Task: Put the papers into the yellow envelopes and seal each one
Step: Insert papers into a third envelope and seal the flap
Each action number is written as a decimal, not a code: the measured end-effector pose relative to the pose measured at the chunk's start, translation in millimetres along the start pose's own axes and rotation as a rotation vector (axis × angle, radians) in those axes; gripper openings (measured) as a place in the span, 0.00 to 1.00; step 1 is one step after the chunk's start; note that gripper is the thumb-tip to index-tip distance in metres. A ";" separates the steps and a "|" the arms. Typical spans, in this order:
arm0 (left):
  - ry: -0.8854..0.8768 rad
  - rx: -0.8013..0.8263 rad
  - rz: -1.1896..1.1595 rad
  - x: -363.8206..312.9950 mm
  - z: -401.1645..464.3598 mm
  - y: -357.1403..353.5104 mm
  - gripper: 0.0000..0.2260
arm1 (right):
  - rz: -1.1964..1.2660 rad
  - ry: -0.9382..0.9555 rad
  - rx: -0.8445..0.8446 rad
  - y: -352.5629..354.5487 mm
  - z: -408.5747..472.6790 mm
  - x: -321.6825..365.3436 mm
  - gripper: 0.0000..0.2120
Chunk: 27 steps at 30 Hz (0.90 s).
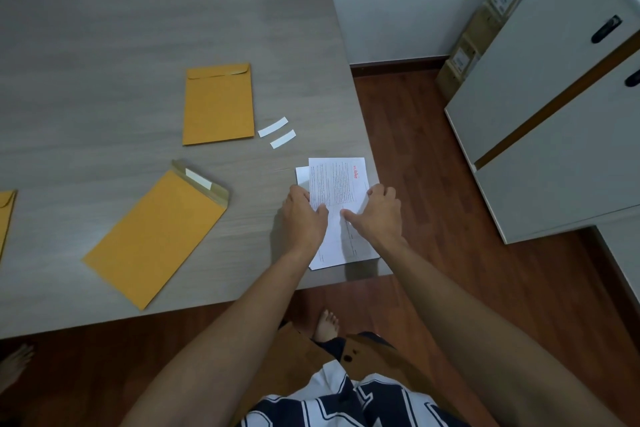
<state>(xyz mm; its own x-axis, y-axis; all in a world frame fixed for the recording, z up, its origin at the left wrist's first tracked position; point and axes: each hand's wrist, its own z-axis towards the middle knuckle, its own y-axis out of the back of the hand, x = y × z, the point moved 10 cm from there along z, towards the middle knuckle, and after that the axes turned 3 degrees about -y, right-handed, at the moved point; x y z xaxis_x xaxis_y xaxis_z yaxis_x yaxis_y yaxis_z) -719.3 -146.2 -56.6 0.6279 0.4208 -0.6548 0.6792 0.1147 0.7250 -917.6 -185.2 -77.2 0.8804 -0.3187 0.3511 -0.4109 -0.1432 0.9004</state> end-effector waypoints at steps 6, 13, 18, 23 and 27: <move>-0.042 0.202 -0.027 -5.6 -3.3 -27.1 0.12 | 0.015 0.007 -0.011 -0.9 -0.6 -1.2 0.34; -0.093 0.088 0.174 -9.5 -0.7 -19.2 0.23 | 0.004 0.009 -0.015 -0.7 -2.3 -0.9 0.35; -0.069 0.107 0.155 -6.9 -0.4 -22.3 0.22 | -0.009 0.013 -0.012 -0.9 -2.0 -0.6 0.35; -0.084 0.090 0.140 -1.1 3.6 -22.7 0.25 | -0.009 0.015 -0.009 -2.1 -1.0 -1.0 0.35; -0.148 0.063 0.180 -4.8 3.1 -15.5 0.22 | 0.004 0.022 -0.016 -2.4 -0.6 -1.1 0.35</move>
<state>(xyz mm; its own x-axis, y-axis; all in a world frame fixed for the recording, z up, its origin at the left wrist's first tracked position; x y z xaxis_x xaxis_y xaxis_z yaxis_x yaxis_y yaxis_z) -731.6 -152.8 -65.3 0.7867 0.2927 -0.5436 0.5707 -0.0089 0.8211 -917.4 -183.9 -79.5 0.8839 -0.2981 0.3603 -0.4107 -0.1265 0.9029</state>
